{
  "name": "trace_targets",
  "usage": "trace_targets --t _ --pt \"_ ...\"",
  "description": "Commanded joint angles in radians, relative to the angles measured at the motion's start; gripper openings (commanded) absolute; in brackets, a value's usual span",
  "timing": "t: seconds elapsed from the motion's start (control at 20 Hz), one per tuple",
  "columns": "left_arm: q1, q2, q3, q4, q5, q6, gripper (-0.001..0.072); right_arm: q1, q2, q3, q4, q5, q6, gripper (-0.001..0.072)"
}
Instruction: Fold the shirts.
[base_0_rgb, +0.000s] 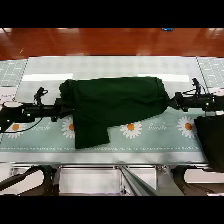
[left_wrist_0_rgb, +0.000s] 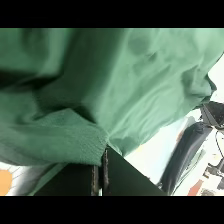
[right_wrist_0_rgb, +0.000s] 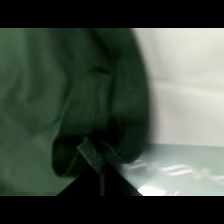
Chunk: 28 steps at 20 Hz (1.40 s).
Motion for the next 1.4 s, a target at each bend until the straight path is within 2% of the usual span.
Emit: trace_targets --t 0.0,0.2,0.3,0.4,0.5,0.6,0.7,0.9,1.1,1.2,1.25,1.35 --pt "0.009 0.029 0.087 -0.043 -0.046 0.002 0.0019 0.012 0.072 0.097 -0.005 0.093 0.048 0.0027" --pt "0.025 0.212 0.286 -0.266 0.048 0.043 0.0018 0.012 0.282 0.381 -0.035 0.151 0.117 0.0027" --pt "0.025 0.275 0.444 -0.270 0.111 0.043 0.0018 0.010 0.393 0.521 -0.036 0.088 0.141 0.0027" --pt "0.040 0.278 0.647 -0.261 0.110 0.026 0.0017 0.010 0.485 0.669 -0.055 0.027 0.143 0.0027" --pt "0.062 0.279 0.842 -0.167 0.042 -0.031 0.0018 0.010 0.564 0.783 -0.071 -0.017 0.192 0.0027" --pt "0.078 0.285 1.011 -0.023 -0.086 -0.105 0.0018 0.010 0.644 0.843 -0.085 -0.038 0.213 0.0027" --pt "0.095 0.300 1.112 0.036 -0.179 -0.150 0.0018 0.010 0.729 0.856 -0.156 -0.035 0.236 0.0027" --pt "0.159 0.408 1.231 0.184 -0.295 -0.187 0.0018 0.010 0.881 0.856 -0.340 -0.017 0.322 0.0027" --pt "0.156 0.573 1.231 0.370 -0.306 -0.214 0.0018 0.010 0.978 0.856 -0.446 0.088 0.352 0.0027" --pt "0.040 0.653 1.232 0.592 -0.232 -0.289 0.0018 0.016 1.004 0.856 -0.541 0.159 0.393 0.0027" --pt "-0.045 0.680 1.238 0.714 -0.235 -0.305 0.0018 0.036 1.013 0.855 -0.591 0.172 0.422 0.0027" --pt "-0.202 0.718 1.249 0.924 -0.322 -0.385 0.0018 0.077 1.033 0.830 -0.619 0.185 0.444 0.0027"
